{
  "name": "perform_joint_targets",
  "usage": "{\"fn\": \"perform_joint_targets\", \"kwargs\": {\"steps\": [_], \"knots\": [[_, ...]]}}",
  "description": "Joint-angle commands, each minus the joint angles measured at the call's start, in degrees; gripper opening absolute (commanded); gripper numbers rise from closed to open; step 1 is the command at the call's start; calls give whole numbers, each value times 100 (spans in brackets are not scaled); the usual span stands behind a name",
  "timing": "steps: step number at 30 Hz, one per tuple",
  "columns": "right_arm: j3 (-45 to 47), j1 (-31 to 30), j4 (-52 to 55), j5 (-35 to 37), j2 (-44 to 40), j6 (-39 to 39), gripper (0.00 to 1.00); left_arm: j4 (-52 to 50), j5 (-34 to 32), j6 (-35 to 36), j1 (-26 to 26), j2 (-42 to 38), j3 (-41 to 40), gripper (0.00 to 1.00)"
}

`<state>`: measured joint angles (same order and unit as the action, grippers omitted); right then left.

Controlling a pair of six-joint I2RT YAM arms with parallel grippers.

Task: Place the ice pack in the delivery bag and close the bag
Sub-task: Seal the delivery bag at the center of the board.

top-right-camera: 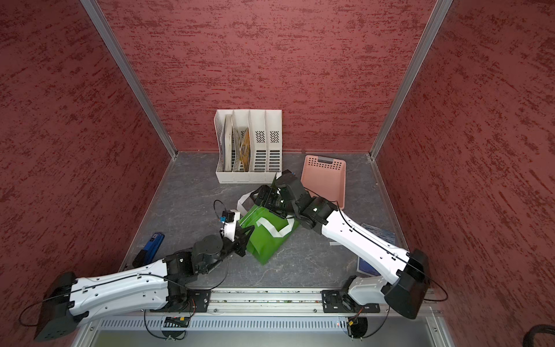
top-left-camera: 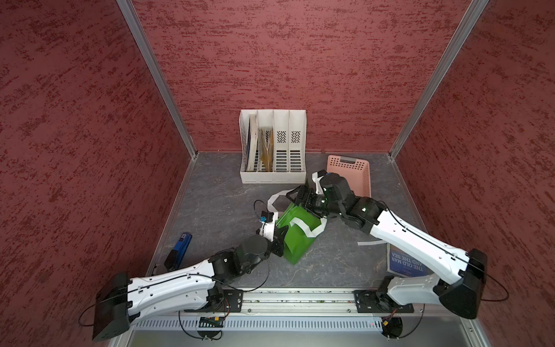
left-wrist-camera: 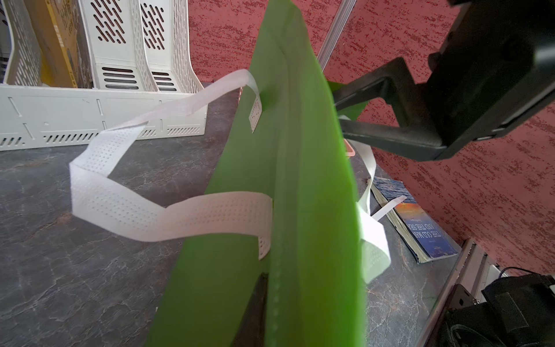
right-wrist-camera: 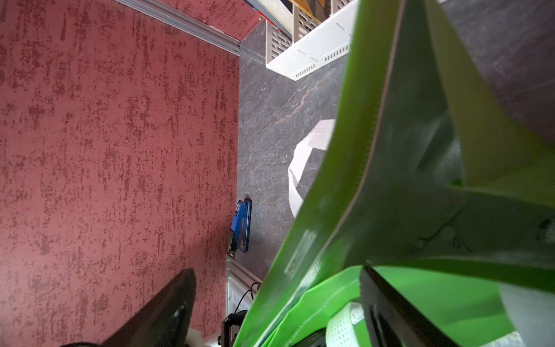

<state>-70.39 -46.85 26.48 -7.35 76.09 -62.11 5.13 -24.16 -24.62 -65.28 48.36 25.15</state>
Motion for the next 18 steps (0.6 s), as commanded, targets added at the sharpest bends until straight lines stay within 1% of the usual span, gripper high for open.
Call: {"fn": "perform_joint_targets", "kwargs": {"steps": [1, 5, 8, 10, 13, 14, 15, 18], "knots": [[135, -26, 54, 83, -44, -207, 77, -52, 14, 77, -22, 63, 115, 11], [308, -42, 63, 106, -143, -283, 72, 28, 13, 11, -20, 170, 160, 12], [416, -52, -26, 136, -135, -319, 63, 72, 14, -39, -23, 222, 179, 13], [482, -61, -116, 177, -134, -303, 57, 76, 5, -64, -24, 214, 175, 14], [586, -69, -244, 269, -178, -287, 44, 44, -15, -150, -22, 180, 154, 14], [641, -75, -294, 323, -221, -288, 38, 46, -32, -192, -19, 150, 130, 15], [686, -74, -331, 363, -263, -305, 36, 49, -29, -220, -19, 136, 111, 15], [843, -76, -493, 499, -396, -376, 34, 61, -10, -247, -28, 77, 83, 15]]}}
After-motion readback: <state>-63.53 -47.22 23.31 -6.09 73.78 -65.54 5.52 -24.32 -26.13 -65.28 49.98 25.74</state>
